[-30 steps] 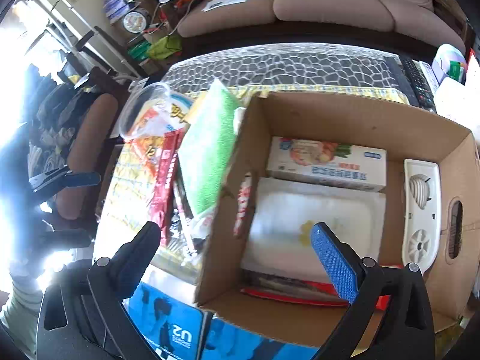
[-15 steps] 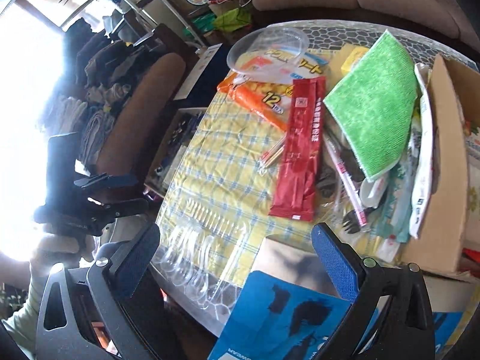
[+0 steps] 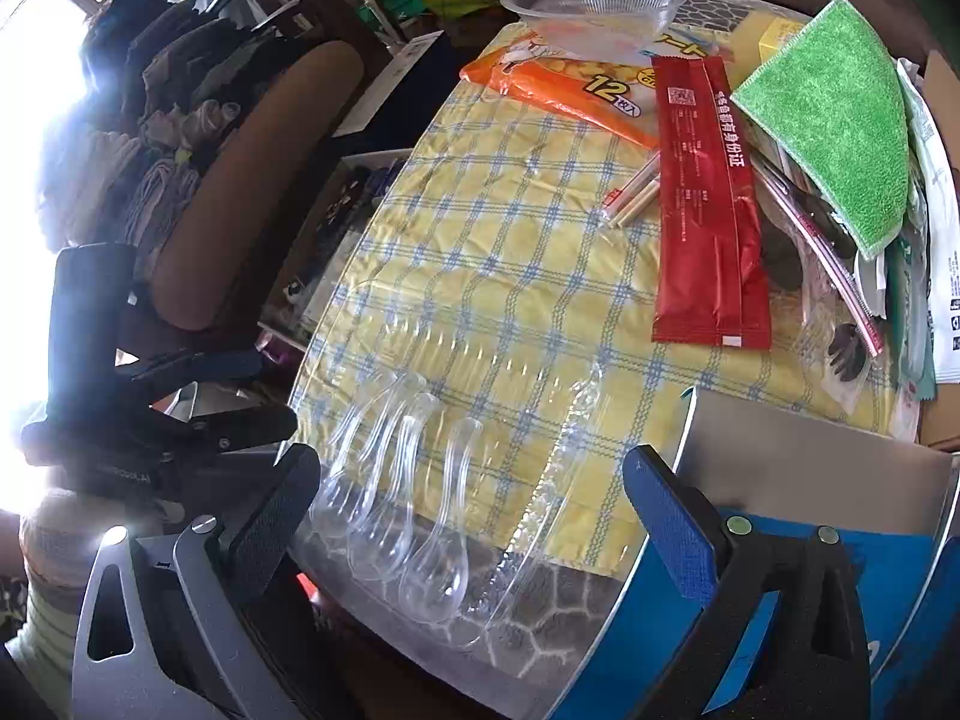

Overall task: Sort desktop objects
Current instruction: 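Close the right gripper on the clear tray rim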

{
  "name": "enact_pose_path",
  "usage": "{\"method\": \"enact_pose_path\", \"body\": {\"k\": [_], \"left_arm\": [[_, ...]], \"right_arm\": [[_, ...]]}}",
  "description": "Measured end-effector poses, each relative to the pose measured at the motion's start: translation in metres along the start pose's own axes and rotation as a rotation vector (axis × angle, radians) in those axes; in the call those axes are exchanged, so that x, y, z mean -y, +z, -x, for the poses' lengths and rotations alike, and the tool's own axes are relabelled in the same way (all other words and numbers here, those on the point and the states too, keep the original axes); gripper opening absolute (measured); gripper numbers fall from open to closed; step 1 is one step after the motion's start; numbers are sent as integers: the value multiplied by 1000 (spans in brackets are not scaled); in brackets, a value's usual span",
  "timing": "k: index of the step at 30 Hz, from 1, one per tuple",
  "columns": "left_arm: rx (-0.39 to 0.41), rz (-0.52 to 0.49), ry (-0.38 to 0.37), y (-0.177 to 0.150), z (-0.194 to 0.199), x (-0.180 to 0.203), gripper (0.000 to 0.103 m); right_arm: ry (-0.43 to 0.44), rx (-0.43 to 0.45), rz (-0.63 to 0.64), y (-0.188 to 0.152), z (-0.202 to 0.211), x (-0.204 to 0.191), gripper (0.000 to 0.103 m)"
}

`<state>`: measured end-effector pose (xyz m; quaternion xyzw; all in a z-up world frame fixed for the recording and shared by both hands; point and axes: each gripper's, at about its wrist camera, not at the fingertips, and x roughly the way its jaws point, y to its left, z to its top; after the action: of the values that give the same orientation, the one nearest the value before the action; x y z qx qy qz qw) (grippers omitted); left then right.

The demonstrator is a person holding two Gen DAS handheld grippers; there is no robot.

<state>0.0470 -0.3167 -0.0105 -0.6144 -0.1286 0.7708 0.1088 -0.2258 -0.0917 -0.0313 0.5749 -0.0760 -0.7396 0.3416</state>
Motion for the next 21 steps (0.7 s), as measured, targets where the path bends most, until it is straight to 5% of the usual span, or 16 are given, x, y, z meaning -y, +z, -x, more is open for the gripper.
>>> {"method": "enact_pose_path", "body": {"k": [8,12,18,21], "left_arm": [[6,26,-5,-14,-8,-8,102],[-30,17,0,-16,-18,-5,76],[-27,43,1,-21,-24,-10,70],[-28,30,22,-22,-25,-8,59]], "right_arm": [[-52,3,-52,-24,-11,-1,97],[-34,-12,-96,-36,-16,7,84],[-98,-13,-66,-44,-10,-2,77],[-122,-45,-23,-47,-15,-8,77]]}}
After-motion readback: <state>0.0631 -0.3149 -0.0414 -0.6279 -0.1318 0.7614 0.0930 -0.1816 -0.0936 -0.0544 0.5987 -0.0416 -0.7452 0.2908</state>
